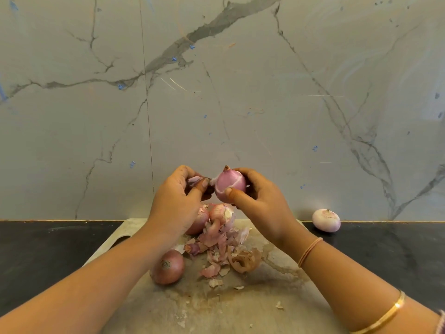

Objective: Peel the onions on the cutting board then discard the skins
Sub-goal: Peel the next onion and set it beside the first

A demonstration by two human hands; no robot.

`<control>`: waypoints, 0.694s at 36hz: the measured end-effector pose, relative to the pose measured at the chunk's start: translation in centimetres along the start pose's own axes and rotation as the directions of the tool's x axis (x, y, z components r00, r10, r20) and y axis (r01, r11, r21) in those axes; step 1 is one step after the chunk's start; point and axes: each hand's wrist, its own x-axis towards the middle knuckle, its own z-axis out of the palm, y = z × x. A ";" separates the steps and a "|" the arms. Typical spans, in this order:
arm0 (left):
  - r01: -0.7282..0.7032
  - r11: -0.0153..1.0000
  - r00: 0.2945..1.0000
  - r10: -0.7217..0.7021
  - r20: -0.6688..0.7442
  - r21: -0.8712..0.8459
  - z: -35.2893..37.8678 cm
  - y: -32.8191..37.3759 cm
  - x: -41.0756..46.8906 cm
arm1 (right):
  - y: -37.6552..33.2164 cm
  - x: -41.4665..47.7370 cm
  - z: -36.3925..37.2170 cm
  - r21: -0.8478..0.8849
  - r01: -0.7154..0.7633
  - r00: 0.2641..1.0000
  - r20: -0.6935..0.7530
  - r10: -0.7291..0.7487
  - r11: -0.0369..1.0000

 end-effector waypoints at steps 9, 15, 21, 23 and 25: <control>0.057 0.995 0.997 -0.061 0.040 0.076 -0.7 -0.7 0.3 | 0.4 0.2 -0.4 0.250 -0.149 0.986 0.114 0.123 0.957; 0.025 0.996 0.994 -0.034 0.105 0.090 -0.6 -0.3 -0.2 | 1.0 0.5 -0.6 0.269 -0.219 0.973 0.138 0.187 0.938; 0.046 0.998 0.987 -0.052 0.150 0.045 -0.3 0.2 -0.7 | 1.1 0.5 -0.2 0.180 -0.234 0.968 0.141 0.210 0.956; 0.052 0.998 0.984 -0.055 0.167 0.022 -0.4 0.2 -0.7 | 1.1 0.4 -0.2 0.154 -0.235 0.967 0.136 0.215 0.960; 0.087 0.995 0.983 -0.079 0.168 -0.044 -0.2 0.1 -0.6 | 1.0 0.4 -0.1 0.129 -0.234 0.967 0.131 0.217 0.964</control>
